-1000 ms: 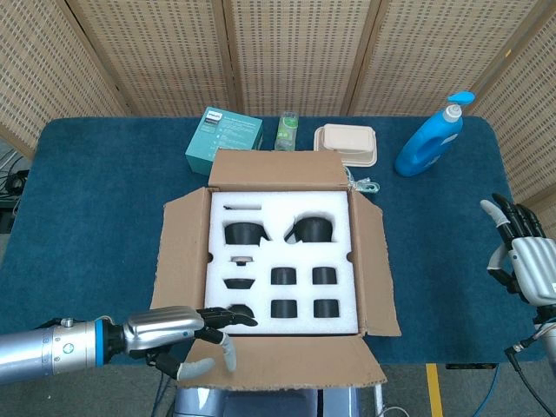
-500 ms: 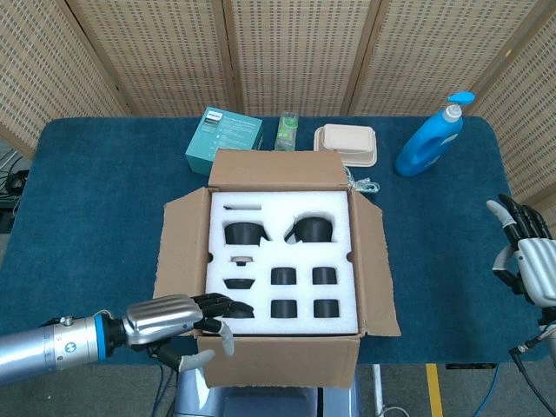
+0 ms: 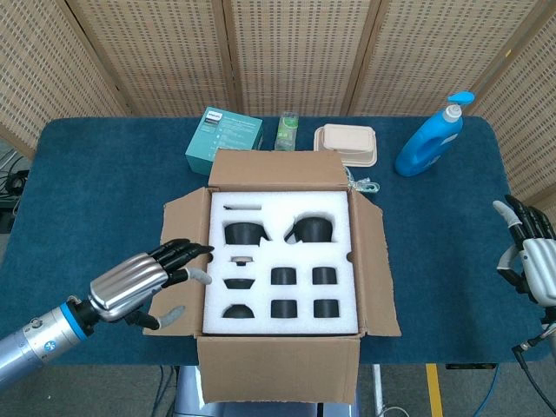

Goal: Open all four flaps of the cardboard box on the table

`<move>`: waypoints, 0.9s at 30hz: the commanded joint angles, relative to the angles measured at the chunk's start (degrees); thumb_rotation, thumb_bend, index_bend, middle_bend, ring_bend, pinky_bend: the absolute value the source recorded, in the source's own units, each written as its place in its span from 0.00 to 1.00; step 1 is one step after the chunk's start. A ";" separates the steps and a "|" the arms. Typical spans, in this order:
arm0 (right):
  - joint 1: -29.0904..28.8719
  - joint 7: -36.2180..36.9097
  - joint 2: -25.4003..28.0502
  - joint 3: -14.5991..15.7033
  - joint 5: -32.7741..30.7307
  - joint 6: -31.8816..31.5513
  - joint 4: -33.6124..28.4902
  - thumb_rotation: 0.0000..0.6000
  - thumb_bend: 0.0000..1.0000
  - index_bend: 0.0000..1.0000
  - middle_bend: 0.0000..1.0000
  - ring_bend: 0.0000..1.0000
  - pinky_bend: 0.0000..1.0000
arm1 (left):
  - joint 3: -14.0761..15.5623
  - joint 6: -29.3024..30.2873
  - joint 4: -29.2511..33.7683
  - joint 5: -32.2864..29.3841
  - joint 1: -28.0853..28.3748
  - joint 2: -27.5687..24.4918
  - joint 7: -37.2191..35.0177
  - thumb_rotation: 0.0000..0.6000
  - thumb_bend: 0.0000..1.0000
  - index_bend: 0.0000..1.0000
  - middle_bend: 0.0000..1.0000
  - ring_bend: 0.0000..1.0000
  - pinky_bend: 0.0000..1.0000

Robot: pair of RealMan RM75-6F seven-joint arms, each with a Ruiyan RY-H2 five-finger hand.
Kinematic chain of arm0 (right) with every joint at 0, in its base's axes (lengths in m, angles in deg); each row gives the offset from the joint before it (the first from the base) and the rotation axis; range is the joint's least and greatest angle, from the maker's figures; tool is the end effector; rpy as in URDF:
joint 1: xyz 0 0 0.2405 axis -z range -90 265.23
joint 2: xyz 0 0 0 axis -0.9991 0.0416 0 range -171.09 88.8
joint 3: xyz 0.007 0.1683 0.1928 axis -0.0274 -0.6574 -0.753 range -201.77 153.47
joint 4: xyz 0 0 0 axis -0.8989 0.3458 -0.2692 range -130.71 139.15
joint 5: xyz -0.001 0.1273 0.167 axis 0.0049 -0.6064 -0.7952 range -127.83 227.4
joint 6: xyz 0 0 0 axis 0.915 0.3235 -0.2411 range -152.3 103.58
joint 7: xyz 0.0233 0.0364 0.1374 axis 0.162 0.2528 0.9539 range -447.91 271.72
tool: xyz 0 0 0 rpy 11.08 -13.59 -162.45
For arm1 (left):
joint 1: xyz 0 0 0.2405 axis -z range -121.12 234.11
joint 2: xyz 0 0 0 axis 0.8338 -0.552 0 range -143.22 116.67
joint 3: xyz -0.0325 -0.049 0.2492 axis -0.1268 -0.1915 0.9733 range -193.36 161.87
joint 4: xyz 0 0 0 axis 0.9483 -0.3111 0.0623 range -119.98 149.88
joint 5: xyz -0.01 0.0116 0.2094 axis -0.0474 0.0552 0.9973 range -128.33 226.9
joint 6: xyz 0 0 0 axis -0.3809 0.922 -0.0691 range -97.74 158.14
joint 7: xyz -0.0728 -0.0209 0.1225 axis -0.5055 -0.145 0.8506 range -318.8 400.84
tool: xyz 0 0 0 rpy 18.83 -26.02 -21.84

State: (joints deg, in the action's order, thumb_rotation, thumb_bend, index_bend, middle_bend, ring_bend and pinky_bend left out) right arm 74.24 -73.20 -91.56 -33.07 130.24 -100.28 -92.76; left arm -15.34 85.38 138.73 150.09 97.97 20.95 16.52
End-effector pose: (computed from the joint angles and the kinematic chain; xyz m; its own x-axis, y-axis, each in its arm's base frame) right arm -0.2840 -0.2467 0.2285 0.2742 0.0157 0.9615 -0.9596 -0.0606 0.2747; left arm -0.0991 0.2406 0.1725 0.3835 0.4502 0.8064 0.7918 -0.6097 -0.0361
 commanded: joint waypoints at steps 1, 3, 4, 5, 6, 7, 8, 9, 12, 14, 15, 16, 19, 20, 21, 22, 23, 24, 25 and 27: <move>0.07 -1.05 -0.86 0.09 -0.49 0.01 0.79 1.00 1.00 0.01 0.01 0.00 0.00 | -0.95 10.57 0.77 -10.06 -10.52 6.58 22.05 0.83 0.49 0.22 0.00 0.00 0.00; 0.19 -1.42 -1.16 0.13 -0.73 -0.04 1.06 1.00 1.00 0.01 0.01 0.00 0.00 | -1.01 13.43 0.35 -11.37 -12.61 8.17 26.19 0.83 0.49 0.22 0.00 0.00 0.00; 0.24 -1.52 -1.29 0.14 -0.85 -0.05 1.19 1.00 1.00 0.01 0.01 0.00 0.00 | -1.02 14.80 0.08 -11.86 -13.60 8.88 27.99 0.83 0.49 0.22 0.00 0.00 0.00; 0.29 -1.64 -1.40 0.17 -0.96 -0.02 1.31 1.00 1.00 0.01 0.01 0.00 0.00 | -1.02 16.12 -0.18 -12.29 -14.57 9.52 29.54 0.83 0.49 0.22 0.00 0.00 0.00; 0.32 -1.79 -1.49 0.20 -1.08 0.05 1.42 1.00 1.00 0.01 0.01 0.00 0.00 | -0.99 17.39 -0.44 -12.67 -15.51 10.09 30.88 0.83 0.49 0.22 0.00 0.00 0.00; 0.35 -1.90 -1.54 0.22 -1.14 0.06 1.48 1.00 1.00 0.01 0.01 0.00 0.00 | -0.97 18.21 -0.63 -12.89 -16.12 10.45 31.67 0.83 0.49 0.22 0.00 0.00 0.00; 0.40 -2.08 -1.64 0.23 -1.24 0.05 1.58 1.00 1.00 0.01 0.01 0.00 0.00 | -0.95 19.44 -0.94 -13.21 -17.03 10.98 32.72 0.83 0.49 0.22 0.00 0.00 0.00; 0.48 -2.32 -1.75 0.25 -1.31 -0.04 1.65 1.00 1.00 0.01 0.01 0.00 0.00 | -0.94 20.67 -1.32 -13.50 -17.94 11.56 33.63 0.83 0.49 0.22 0.00 0.00 0.00; 0.72 -3.46 -2.07 0.38 -1.59 -0.26 1.72 1.00 1.00 0.01 0.01 0.00 0.00 | -0.73 24.21 -2.92 -14.22 -20.69 13.25 36.27 0.84 0.49 0.22 0.00 0.00 0.00; 0.87 -4.28 -2.26 0.48 -1.73 -0.37 1.59 1.00 1.00 0.01 0.01 0.00 0.00 | -0.67 26.26 -4.04 -14.67 -22.31 14.52 37.50 0.84 0.49 0.22 0.00 0.00 0.00; 0.89 -4.59 -2.35 0.52 -1.82 -0.34 1.57 1.00 1.00 0.01 0.01 0.00 0.00 | -0.58 26.95 -4.52 -14.96 -22.94 14.96 37.88 0.84 0.49 0.22 0.00 0.00 0.00; 0.92 -5.01 -2.45 0.62 -1.88 -0.26 1.55 1.00 1.00 0.01 0.01 0.00 0.00 | -0.42 27.63 -5.04 -15.29 -23.64 15.42 38.27 0.84 0.49 0.22 0.00 0.00 0.00; 1.24 -6.76 -2.82 0.97 -2.09 -0.47 1.43 1.00 1.00 0.01 0.01 0.00 0.00 | 0.18 29.72 -6.88 -16.31 -25.92 16.94 39.23 0.84 0.48 0.22 0.00 0.00 0.00; 1.38 -7.24 -2.92 1.04 -2.19 -0.61 1.38 1.00 1.00 0.01 0.01 0.00 0.00 | 0.28 30.22 -7.30 -16.33 -26.41 17.32 39.44 0.84 0.48 0.22 0.00 0.00 0.00; 1.61 -7.86 -3.12 1.13 -2.32 -0.93 1.31 1.00 1.00 0.01 0.01 0.00 0.00 | 0.52 31.15 -7.93 -16.59 -27.37 17.82 39.73 0.84 0.48 0.22 0.00 0.00 0.00; 1.78 -8.20 -3.29 1.18 -2.39 -1.18 1.25 1.00 1.00 0.01 0.01 0.00 0.00 | 0.63 31.76 -8.23 -16.60 -27.95 18.14 39.80 0.84 0.48 0.22 0.00 0.00 0.00; 2.01 -8.65 -3.49 1.26 -2.40 -1.55 1.17 1.00 1.00 0.01 0.01 0.00 0.00 | 0.79 32.68 -8.57 -16.65 -28.82 18.58 39.68 0.84 0.48 0.22 0.00 0.00 0.00; 2.20 -8.94 -3.60 1.31 -2.38 -1.86 1.11 1.00 1.00 0.01 0.01 0.00 0.00 | 0.96 33.19 -8.74 -16.72 -29.41 18.77 39.45 0.84 0.48 0.22 0.00 0.00 0.00; 2.47 -9.42 -3.77 1.38 -2.35 -2.33 1.06 1.00 1.00 0.01 0.01 0.00 0.00 | 1.21 33.74 -8.89 -16.83 -30.19 18.91 38.96 0.84 0.48 0.22 0.00 0.00 0.00; 2.95 -10.23 -4.03 1.50 -2.29 -3.15 0.97 1.00 1.00 0.01 0.01 0.00 0.00 | 1.50 34.63 -9.29 -16.90 -31.33 19.06 38.50 0.84 0.48 0.22 0.00 0.00 0.00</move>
State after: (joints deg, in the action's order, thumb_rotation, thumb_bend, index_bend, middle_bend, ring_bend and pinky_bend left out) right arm 76.86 -83.01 -95.38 -31.69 127.93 -103.01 -91.70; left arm -14.21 119.36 129.89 133.33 67.44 39.70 55.44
